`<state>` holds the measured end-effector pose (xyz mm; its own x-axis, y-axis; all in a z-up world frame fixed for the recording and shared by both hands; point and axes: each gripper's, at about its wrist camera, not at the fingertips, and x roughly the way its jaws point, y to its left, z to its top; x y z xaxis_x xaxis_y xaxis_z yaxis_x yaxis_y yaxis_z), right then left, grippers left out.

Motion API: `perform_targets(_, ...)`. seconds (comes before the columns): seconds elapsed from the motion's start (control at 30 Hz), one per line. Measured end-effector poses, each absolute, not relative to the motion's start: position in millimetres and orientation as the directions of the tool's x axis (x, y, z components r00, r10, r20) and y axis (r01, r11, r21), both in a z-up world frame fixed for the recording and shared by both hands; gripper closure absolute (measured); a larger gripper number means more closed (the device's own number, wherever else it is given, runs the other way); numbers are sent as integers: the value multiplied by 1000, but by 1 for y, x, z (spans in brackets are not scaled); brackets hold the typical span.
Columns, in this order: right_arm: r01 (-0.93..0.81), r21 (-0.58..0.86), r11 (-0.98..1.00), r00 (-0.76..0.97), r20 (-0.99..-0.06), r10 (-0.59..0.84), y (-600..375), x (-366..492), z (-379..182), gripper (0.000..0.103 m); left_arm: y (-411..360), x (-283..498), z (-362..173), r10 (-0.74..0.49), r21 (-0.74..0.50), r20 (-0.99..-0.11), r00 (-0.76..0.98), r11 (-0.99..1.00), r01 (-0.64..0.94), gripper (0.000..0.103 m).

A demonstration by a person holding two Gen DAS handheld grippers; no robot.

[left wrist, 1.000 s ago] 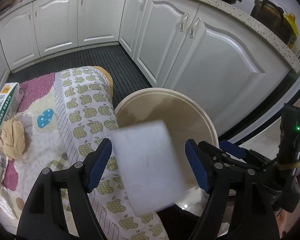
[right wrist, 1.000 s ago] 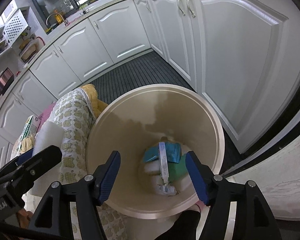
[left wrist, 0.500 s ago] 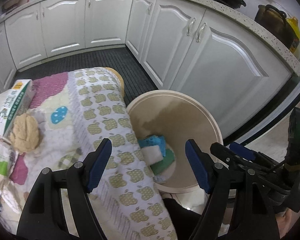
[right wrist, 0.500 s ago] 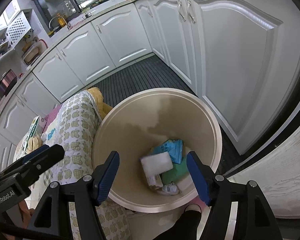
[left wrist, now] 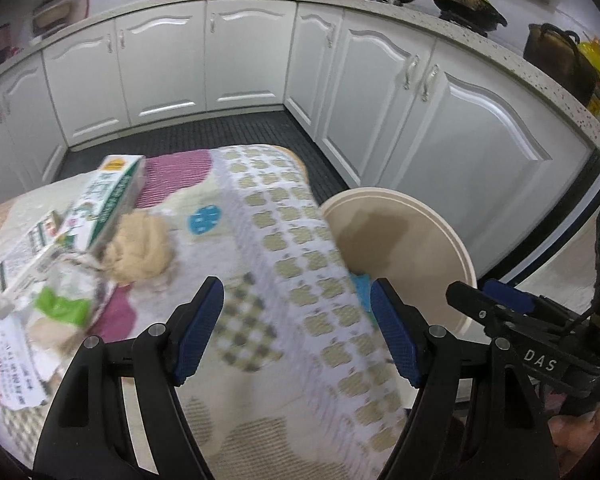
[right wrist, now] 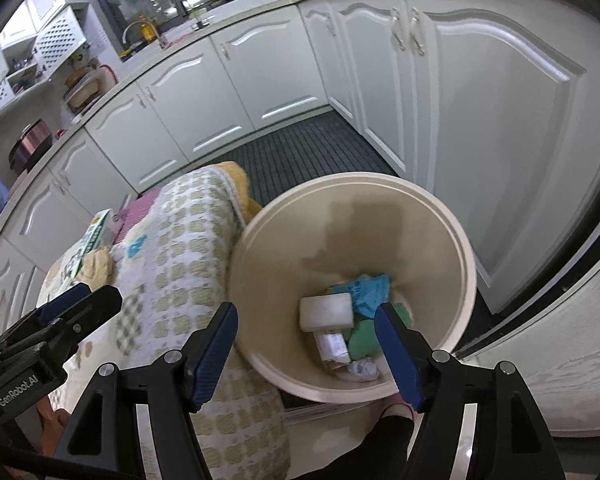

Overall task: Collect trash
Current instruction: 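Move both grippers back over the table toward the paper ball and packet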

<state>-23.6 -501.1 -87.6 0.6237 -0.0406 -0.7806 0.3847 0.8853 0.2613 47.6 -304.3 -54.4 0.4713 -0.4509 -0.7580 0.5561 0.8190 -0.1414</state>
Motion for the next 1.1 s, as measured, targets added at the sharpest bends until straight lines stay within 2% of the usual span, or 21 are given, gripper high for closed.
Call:
perform_targets(0.67, 188, 278, 942, 622, -776, 105, -387, 9, -82, 31, -142, 49, -43, -318, -91, -744, 587, 919, 383, 28)
perform_targets(1.1, 119, 302, 946, 606, -777, 172, -355, 71, -90, 31, -125, 82, -60, -316, -74, -779, 542, 904, 420, 28)
